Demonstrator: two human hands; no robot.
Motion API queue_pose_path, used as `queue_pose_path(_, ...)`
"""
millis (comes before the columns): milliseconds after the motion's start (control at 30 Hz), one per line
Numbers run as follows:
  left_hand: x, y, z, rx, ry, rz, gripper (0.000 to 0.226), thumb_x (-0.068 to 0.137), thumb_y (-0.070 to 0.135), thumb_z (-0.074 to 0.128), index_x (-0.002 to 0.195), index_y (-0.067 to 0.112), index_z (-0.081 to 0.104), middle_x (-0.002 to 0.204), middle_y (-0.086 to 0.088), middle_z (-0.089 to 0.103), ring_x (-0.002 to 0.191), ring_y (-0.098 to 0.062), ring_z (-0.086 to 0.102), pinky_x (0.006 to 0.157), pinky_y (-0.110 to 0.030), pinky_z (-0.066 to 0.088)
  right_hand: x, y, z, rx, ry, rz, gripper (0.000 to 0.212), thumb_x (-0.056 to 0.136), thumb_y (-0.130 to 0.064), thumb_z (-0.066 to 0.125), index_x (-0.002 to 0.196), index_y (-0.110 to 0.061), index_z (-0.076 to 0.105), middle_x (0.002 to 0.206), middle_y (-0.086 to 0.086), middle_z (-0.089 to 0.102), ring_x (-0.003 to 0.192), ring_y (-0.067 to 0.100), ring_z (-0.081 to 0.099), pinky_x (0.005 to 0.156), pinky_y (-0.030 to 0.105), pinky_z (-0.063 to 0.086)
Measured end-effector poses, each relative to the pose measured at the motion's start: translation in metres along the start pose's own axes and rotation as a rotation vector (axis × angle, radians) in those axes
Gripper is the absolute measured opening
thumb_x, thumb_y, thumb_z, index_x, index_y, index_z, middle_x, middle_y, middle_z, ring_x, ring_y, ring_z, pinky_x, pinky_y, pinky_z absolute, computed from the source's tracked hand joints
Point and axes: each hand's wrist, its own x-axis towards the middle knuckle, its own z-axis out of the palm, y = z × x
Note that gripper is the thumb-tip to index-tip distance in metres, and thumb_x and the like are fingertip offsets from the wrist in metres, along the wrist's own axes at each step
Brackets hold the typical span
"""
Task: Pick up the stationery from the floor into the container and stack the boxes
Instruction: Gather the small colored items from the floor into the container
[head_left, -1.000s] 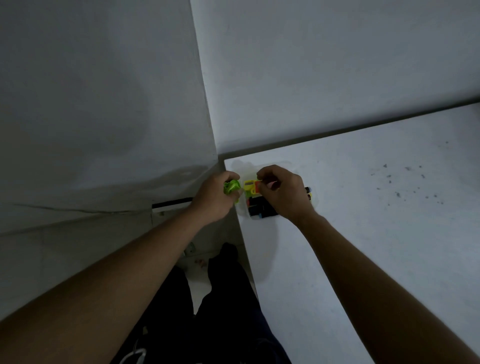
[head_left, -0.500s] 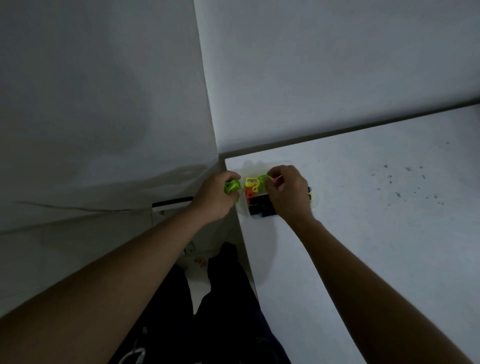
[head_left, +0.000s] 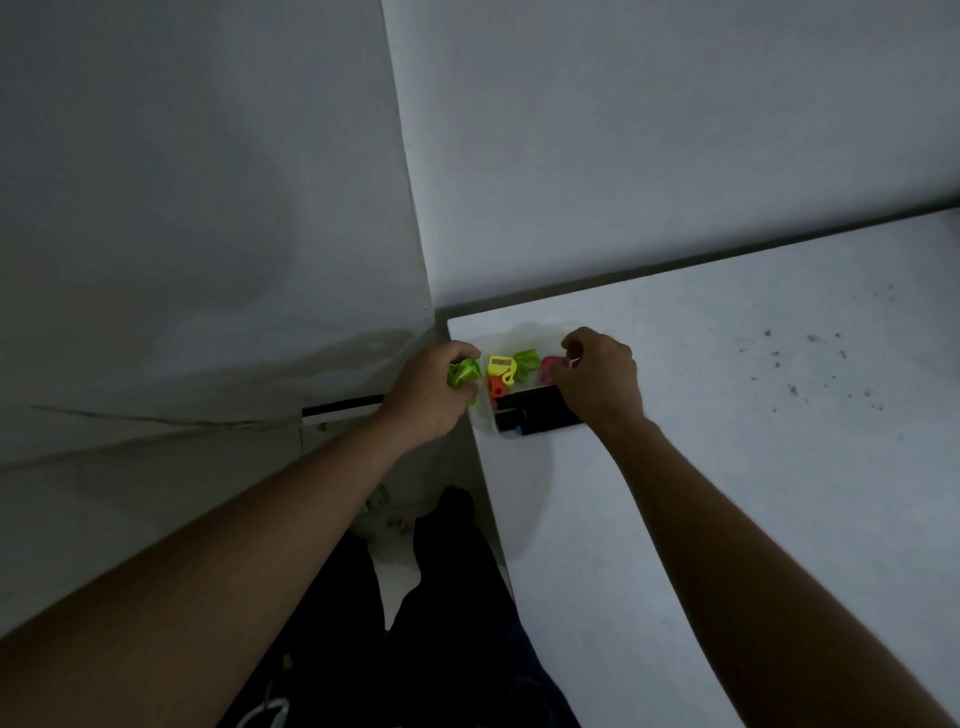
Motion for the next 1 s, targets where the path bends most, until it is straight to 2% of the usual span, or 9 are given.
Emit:
queue_pose_path(167, 0.001, 0.000, 0.000, 0.003, -0.005, -0.002, 0.033, 0.089, 0.016, 0.062, 0.122, 0.019, 0.059, 0.130, -0.003, 0.057, 0.116, -0.016, 0.051, 0.082, -0.019, 0.035, 0.000, 0.000, 0.002, -0.067, -0.091, -0.041, 0.029, 0.086, -0.023, 0.064, 0.112, -0.012, 0.062, 0.110, 0.010, 0.067, 0.098, 0.028, 0.061, 0.092, 0.045, 0.047)
queue_pose_path(233, 0.000, 0.000, 0.001, 0.001, -0.010, -0.011, 0.033, 0.090, 0.017, 0.062, 0.122, 0.020, 0.058, 0.131, -0.003, 0.056, 0.115, -0.015, 0.050, 0.077, -0.019, 0.039, 0.002, 0.001, 0.000, -0.010, -0.090, -0.031, 0.026, 0.086, -0.020, 0.064, 0.110, -0.011, 0.065, 0.109, 0.010, 0.068, 0.098, 0.028, 0.062, 0.093, 0.044, 0.048)
queue_pose_path(367, -0.001, -0.001, 0.001, -0.012, -0.023, -0.021, 0.033, 0.091, 0.018, 0.062, 0.123, 0.021, 0.058, 0.135, -0.003, 0.053, 0.120, -0.018, 0.049, 0.082, -0.023, 0.039, 0.005, 0.004, -0.006, 0.085, 0.007, -0.050, 0.016, 0.087, -0.014, 0.064, 0.101, -0.007, 0.068, 0.100, 0.011, 0.070, 0.089, 0.023, 0.064, 0.082, 0.031, 0.052)
queue_pose_path(500, -0.002, -0.001, 0.001, -0.017, -0.029, -0.027, 0.034, 0.091, 0.018, 0.061, 0.125, 0.020, 0.057, 0.134, -0.004, 0.052, 0.119, -0.017, 0.049, 0.082, -0.025, 0.040, 0.005, -0.002, -0.007, 0.166, 0.041, -0.145, 0.017, 0.086, -0.022, 0.069, 0.096, -0.009, 0.068, 0.091, 0.003, 0.068, 0.079, 0.014, 0.061, 0.072, 0.018, 0.044)
queue_pose_path(667, -0.002, 0.000, 0.000, -0.027, -0.028, -0.018, 0.032, 0.091, 0.016, 0.061, 0.123, 0.020, 0.057, 0.133, -0.004, 0.053, 0.113, -0.014, 0.047, 0.083, -0.024, 0.038, 0.007, -0.010, 0.005, 0.088, -0.091, -0.216, 0.016, 0.086, -0.019, 0.069, 0.099, -0.010, 0.067, 0.102, 0.004, 0.067, 0.080, 0.013, 0.061, 0.072, 0.019, 0.046)
queue_pose_path(800, -0.001, -0.001, 0.000, -0.022, -0.028, -0.023, 0.032, 0.091, 0.016, 0.062, 0.123, 0.019, 0.057, 0.133, -0.005, 0.053, 0.120, -0.020, 0.048, 0.085, -0.024, 0.037, 0.008, -0.007, 0.005, 0.032, -0.146, -0.256, 0.018, 0.089, -0.023, 0.065, 0.103, -0.012, 0.067, 0.102, 0.004, 0.069, 0.088, 0.017, 0.064, 0.079, 0.027, 0.052)
queue_pose_path(1000, 0.001, -0.002, 0.000, -0.056, 0.007, -0.020, 0.032, 0.089, 0.018, 0.064, 0.121, 0.021, 0.059, 0.129, -0.002, 0.055, 0.109, -0.009, 0.047, 0.084, -0.022, 0.038, 0.005, -0.003, 0.009, 0.012, -0.143, -0.272, 0.021, 0.087, -0.023, 0.064, 0.105, -0.013, 0.068, 0.104, 0.007, 0.065, 0.090, 0.019, 0.061, 0.075, 0.021, 0.041)
